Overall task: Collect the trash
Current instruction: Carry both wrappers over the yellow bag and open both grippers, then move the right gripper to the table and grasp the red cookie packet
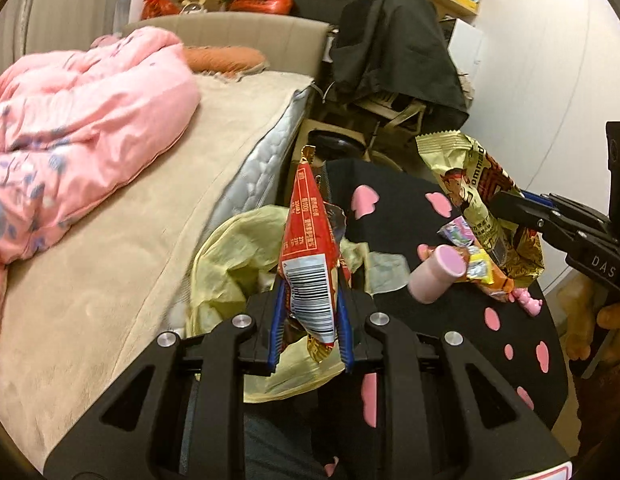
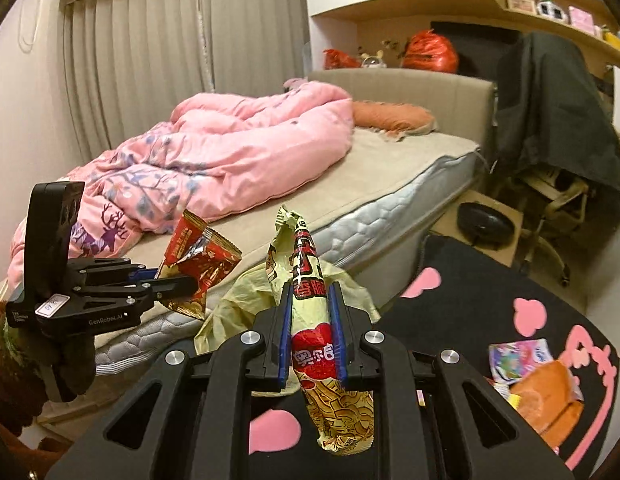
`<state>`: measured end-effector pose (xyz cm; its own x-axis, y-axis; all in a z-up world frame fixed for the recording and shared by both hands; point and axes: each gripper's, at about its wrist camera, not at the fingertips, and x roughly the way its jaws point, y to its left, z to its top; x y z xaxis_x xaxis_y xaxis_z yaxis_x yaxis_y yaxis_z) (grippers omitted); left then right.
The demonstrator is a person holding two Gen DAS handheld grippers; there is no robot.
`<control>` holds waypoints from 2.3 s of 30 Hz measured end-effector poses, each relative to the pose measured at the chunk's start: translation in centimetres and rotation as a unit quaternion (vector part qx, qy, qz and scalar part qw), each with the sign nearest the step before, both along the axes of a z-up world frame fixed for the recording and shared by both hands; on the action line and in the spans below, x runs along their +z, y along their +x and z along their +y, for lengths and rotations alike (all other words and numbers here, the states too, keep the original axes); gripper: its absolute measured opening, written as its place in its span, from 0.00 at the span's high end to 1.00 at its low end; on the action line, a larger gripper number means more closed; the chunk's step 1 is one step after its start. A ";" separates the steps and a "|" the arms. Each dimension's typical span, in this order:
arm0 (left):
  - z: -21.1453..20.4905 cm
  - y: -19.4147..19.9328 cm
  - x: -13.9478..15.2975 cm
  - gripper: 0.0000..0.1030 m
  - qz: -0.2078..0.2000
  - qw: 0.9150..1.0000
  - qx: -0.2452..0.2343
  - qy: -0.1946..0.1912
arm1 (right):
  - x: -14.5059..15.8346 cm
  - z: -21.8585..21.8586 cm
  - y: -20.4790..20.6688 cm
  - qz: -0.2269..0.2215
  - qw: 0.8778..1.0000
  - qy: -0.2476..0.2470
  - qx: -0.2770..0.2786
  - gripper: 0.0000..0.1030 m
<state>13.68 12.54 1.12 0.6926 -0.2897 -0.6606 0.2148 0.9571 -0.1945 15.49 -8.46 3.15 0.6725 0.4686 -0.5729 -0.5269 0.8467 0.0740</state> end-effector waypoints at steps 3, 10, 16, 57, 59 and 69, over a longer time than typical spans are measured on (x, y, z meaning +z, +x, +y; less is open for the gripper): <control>0.9 0.1 -0.9 0.80 0.009 1.000 0.008 -0.005 | -0.5 0.9 0.7 0.007 1.000 -0.002 0.000 0.83; 1.8 1.3 -2.8 0.80 0.026 0.999 0.017 -0.015 | -2.3 2.0 2.7 0.036 0.999 0.006 -0.001 0.83; 2.6 3.4 -5.8 0.80 0.061 0.998 0.019 -0.030 | -5.2 3.5 5.7 0.075 0.997 0.020 -0.002 0.83; 4.6 8.8 -10.6 0.58 0.121 0.991 0.056 -0.029 | -12.9 6.1 13.6 0.185 0.982 0.024 -0.020 0.69; 4.5 8.3 -9.6 0.57 0.109 0.992 0.063 -0.021 | -11.9 5.4 12.9 0.171 0.985 0.027 -0.024 0.69; -0.1 7.8 -7.6 0.55 0.090 0.995 0.029 -0.035 | -7.5 -0.5 8.4 0.101 0.993 0.011 -0.059 0.69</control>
